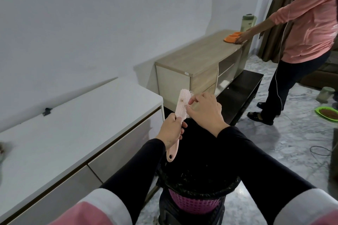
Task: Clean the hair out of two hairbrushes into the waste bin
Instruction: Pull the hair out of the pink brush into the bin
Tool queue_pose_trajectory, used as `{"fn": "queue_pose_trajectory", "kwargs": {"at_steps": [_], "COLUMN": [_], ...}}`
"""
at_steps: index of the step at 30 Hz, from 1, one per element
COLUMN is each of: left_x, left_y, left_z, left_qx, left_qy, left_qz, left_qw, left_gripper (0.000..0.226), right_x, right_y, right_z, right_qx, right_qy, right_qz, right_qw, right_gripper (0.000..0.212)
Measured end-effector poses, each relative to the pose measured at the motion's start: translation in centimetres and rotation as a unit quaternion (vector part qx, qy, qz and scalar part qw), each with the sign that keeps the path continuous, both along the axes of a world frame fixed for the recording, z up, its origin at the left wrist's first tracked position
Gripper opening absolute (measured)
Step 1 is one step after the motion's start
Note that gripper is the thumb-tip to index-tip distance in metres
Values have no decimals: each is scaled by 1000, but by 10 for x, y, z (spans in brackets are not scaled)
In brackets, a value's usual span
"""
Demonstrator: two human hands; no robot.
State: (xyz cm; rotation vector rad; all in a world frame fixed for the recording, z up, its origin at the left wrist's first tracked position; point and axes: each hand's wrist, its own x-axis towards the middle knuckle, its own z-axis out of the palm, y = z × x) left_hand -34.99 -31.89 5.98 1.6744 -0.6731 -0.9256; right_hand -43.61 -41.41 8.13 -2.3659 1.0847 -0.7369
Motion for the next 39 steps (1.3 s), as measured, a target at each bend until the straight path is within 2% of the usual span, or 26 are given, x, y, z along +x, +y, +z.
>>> {"fn": "queue_pose_trajectory", "kwargs": {"at_steps": [4, 7, 12, 14, 16, 18, 19, 22, 23, 26, 29, 33, 35, 37, 39], "left_x": [-1, -1, -3, -2, -2, -3, -4, -5, -5, -2, 3, 12, 16, 19, 21], "left_y": [3, 4, 5, 6, 6, 6, 5, 5, 5, 8, 8, 7, 8, 8, 7], "left_z": [-2, -4, -5, -4, -2, -1, 0, -1, -2, -5, -6, -5, -3, 0, 2], "left_qx": [-2, -16, -14, -18, -25, -34, -36, -32, -30, -19, -7, 3, 3, 2, 3], "left_qy": [-10, -16, -18, -18, -17, -10, -7, 12, 19, 28, 29, -9, -26, -40, -54], "left_qz": [-7, -4, -6, -9, -16, -20, -22, -23, -20, -15, -2, 18, 20, 24, 29], "left_qw": [1000, 1000, 1000, 1000, 999, 999, 999, 999, 999, 999, 1000, 1000, 999, 999, 998], "left_gripper": [17, 16, 16, 19, 21, 22, 21, 24, 25, 26, 27, 29, 30, 31, 30], "right_x": [1, 1, 9, 8, 8, 7, 7, 6, 5, 1, -3, -15, -23, -30, -35], "right_y": [1, 4, 12, 13, 13, 18, 21, 26, 25, 20, 10, -2, -8, -14, -21], "right_z": [0, 0, -8, -8, -9, -9, -9, -8, -8, -5, -5, 0, 0, -7, -15], "right_qx": [-10, -36, -49, 17, 140, 270, 334, 519, 543, 521, 470, 421, 391, 341, 263], "right_qy": [26, 26, -26, -61, -118, -196, -251, -403, -415, -408, -392, -354, -321, -271, -168], "right_qz": [-3, -36, -75, -90, -97, -84, -69, -31, -30, -26, -47, -28, -25, -36, -64], "right_qw": [1000, 998, 996, 994, 978, 939, 906, 753, 730, 749, 789, 835, 862, 899, 948], "right_gripper": [21, 20, 14, 12, 12, 17, 20, 13, 13, 11, 31, 24, 26, 13, 5]}}
